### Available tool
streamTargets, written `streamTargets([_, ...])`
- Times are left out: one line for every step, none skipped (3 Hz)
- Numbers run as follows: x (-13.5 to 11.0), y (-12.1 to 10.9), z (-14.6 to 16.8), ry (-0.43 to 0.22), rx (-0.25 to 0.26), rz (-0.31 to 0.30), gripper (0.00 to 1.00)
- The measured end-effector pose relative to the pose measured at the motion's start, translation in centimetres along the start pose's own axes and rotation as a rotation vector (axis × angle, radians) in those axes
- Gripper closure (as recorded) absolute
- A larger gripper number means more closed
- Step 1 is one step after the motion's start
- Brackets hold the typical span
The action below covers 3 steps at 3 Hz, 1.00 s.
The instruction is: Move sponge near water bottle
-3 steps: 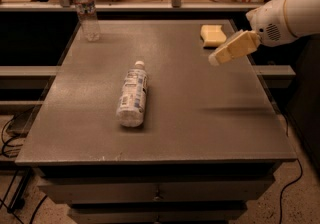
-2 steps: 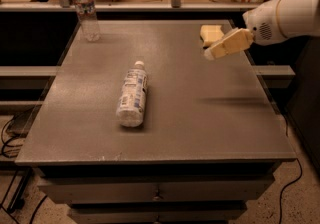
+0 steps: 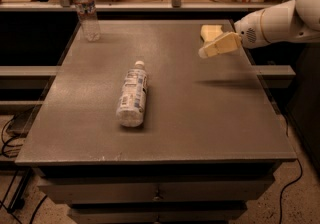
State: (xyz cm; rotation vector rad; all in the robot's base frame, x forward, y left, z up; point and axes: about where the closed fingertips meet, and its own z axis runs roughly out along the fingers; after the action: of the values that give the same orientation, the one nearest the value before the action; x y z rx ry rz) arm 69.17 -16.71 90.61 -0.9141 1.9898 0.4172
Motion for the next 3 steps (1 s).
streamTargets([-0.3,-0.7,1.4,-0.032,0.012,0.055,0.0])
streamTargets([-0.7,-2.1,3.5,-0.097,0.033,0.138,0.0])
streamTargets([-0.7,-3.8,5.4,-0.145,0.061,0.207,0.0])
